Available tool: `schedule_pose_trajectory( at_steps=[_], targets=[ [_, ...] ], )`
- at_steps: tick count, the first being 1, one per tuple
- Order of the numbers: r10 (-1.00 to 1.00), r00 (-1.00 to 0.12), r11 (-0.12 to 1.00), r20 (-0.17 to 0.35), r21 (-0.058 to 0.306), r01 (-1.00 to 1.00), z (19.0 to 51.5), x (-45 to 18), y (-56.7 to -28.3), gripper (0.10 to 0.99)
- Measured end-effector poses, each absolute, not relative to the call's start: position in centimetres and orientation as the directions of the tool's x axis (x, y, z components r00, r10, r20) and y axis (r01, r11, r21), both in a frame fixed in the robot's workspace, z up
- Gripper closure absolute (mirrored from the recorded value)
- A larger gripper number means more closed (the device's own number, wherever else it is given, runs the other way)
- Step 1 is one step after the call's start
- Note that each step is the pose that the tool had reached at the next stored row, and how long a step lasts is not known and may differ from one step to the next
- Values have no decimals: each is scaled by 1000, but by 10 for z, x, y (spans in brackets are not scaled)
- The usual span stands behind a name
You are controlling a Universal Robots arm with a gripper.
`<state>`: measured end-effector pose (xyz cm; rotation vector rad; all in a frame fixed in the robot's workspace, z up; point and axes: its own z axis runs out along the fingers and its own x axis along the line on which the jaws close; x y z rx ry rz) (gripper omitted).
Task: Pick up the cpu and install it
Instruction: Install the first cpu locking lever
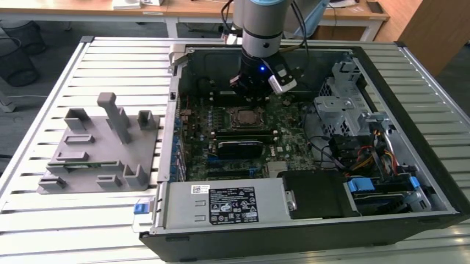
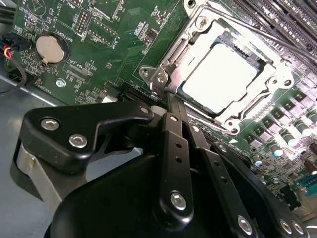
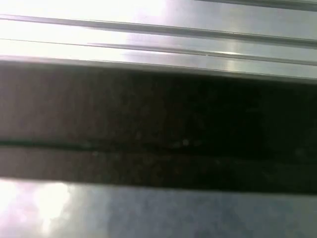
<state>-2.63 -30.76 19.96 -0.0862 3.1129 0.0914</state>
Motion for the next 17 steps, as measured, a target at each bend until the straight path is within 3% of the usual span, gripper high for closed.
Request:
schedule_pose_trajectory(
  at_steps=[6,13,17],
  targets=[
    [-55,-998,997,-28,57,-56,200,-26,-307,980],
    [-56,-998,998,-26,24,-56,197,-26,-307,980],
    [-56,-998,998,-26,22,-56,195,-26,-303,980]
  ],
)
